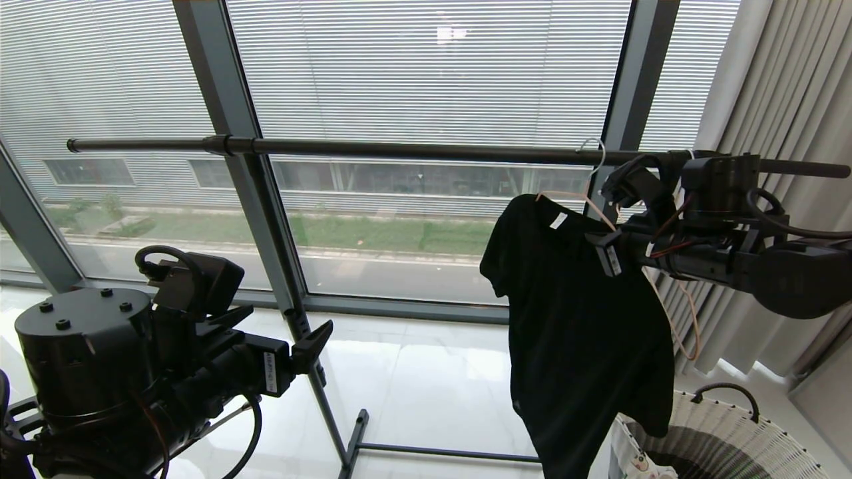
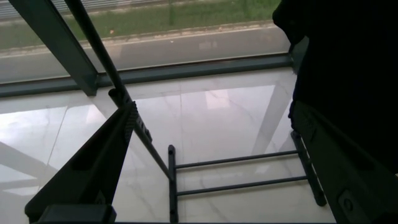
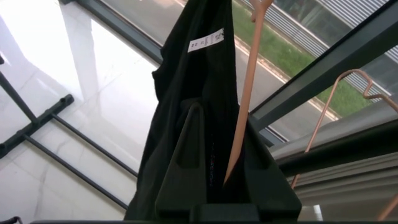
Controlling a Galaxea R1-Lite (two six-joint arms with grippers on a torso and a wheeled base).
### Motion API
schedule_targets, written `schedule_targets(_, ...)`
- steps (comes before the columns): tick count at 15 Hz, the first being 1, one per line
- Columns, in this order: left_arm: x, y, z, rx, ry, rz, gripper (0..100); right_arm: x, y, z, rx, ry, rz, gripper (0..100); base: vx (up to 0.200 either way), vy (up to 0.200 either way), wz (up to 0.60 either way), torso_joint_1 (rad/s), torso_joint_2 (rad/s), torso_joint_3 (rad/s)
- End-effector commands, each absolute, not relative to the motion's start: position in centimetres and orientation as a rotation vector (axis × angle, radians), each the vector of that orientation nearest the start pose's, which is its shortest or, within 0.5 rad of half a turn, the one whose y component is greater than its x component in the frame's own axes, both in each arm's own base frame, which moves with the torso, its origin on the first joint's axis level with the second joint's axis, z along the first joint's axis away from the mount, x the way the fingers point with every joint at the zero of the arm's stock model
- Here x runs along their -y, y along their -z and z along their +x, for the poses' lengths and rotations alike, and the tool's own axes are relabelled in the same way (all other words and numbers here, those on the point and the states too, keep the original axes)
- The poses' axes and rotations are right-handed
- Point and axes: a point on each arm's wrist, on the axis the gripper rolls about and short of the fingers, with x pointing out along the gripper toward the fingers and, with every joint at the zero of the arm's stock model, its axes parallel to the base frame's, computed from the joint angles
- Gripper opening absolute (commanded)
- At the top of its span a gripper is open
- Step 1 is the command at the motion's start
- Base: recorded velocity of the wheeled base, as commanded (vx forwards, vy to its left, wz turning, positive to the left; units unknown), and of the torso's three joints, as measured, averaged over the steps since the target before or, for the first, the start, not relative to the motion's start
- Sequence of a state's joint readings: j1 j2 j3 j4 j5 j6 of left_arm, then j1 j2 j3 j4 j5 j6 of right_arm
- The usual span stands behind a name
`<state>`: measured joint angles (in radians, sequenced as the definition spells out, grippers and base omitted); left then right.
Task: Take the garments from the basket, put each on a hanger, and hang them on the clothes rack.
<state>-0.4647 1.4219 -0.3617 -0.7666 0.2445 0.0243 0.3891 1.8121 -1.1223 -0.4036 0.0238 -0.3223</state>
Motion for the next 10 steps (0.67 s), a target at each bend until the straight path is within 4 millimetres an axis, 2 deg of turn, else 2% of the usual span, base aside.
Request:
schedule_targets(1,8.7,-15.2,18.5,-0.273,0.221,0.126,100,-13.5,-21.0,32.8,-0.213,-0.452,-0.366,0,0.0,0.0,0.0,0.0,0.0,0.0)
schedule_targets(10,8.7,-15.2,18.5,-0.271,0.223,0.129,100,-13.6,-20.5,35.4,-0.214,-0.428,-0.366,0,0.0,0.0,0.0,0.0,0.0,0.0)
